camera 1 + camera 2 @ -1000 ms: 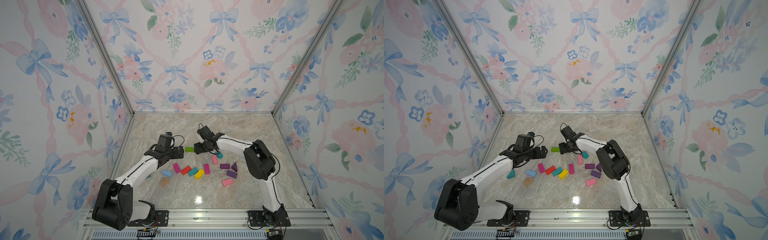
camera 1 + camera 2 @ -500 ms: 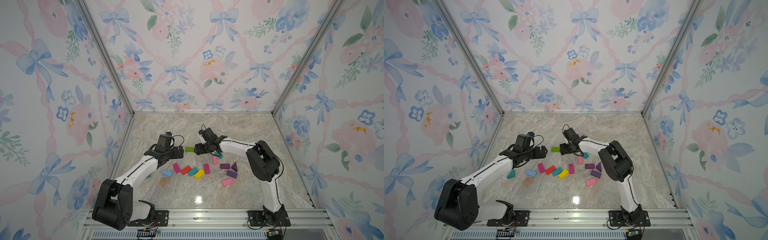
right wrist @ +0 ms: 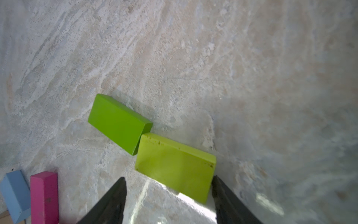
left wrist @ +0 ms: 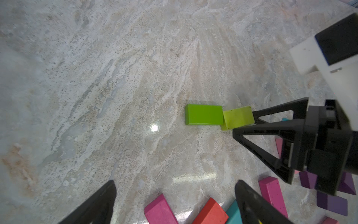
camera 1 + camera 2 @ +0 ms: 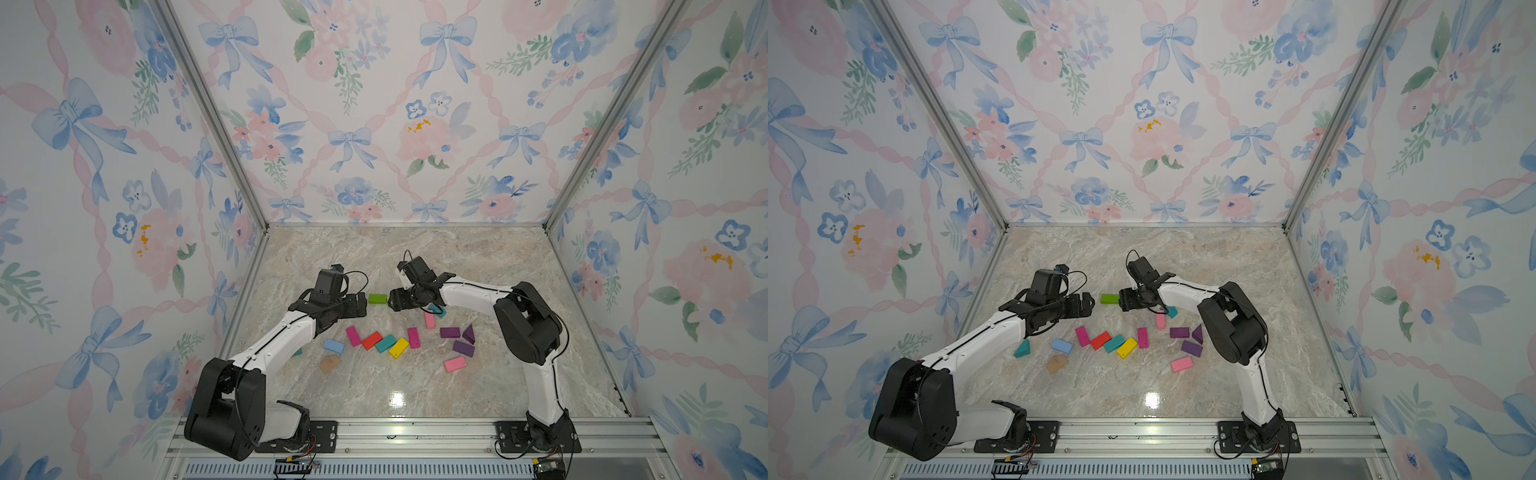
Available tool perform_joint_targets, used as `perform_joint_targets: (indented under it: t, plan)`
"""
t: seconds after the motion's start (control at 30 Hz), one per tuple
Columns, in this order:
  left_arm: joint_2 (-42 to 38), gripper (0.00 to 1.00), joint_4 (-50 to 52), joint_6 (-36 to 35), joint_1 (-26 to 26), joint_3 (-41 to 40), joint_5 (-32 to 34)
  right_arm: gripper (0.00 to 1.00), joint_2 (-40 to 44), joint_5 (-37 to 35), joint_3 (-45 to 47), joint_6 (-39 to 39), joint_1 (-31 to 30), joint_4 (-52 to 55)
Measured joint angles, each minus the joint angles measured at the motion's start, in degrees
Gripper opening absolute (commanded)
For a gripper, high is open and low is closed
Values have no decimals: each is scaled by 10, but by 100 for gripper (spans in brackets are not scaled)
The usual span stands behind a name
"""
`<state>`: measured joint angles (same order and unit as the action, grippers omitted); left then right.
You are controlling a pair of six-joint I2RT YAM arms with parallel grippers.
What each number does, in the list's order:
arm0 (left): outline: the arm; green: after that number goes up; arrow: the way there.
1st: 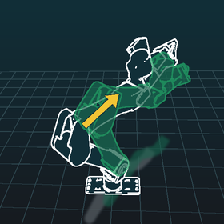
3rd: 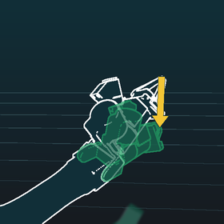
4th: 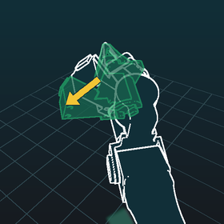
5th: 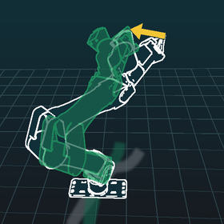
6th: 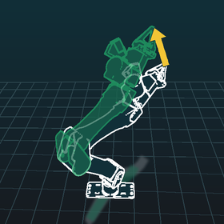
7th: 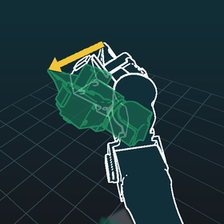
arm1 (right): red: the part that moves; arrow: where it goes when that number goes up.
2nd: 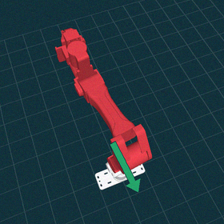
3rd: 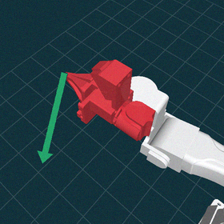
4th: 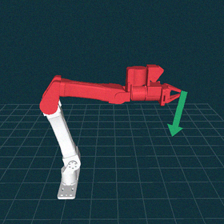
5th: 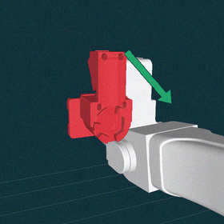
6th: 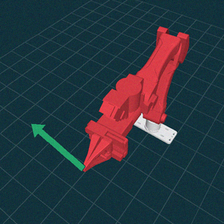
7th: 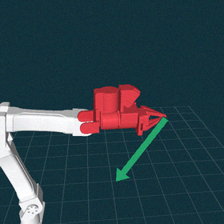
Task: Assemble a piece of candy with building blocks
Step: Assemble the building block at the center of the board, then move the building block to the center of the board.
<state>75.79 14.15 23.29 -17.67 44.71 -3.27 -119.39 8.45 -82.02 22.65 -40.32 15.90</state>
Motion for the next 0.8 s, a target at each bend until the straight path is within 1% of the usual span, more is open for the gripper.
perform_joint_targets:
  t: [0.23, 0.33, 0.47, 0.53, 0.63, 0.8]
  plan:
    - [0, 98, 0, 5, 0, -11, 2, 73, 66, -31, 57, -40, -16, 95]
    - [-5, 98, 0, 7, 0, -14, 3, 72, 89, -33, 84, -51, -25, 115]
    - [-16, 98, 0, 10, 0, -16, 4, 70, 98, -34, 104, -57, -40, 122]
    - [-21, 98, 0, 10, 0, -18, 4, 66, 99, -38, 107, -61, -50, 122]
    - [-24, 98, -1, 10, 0, -21, 4, 53, 99, -46, 110, -63, -65, 123]
    - [-26, 98, -1, 10, 0, -24, 4, 41, 103, -75, 116, -66, -82, 135]
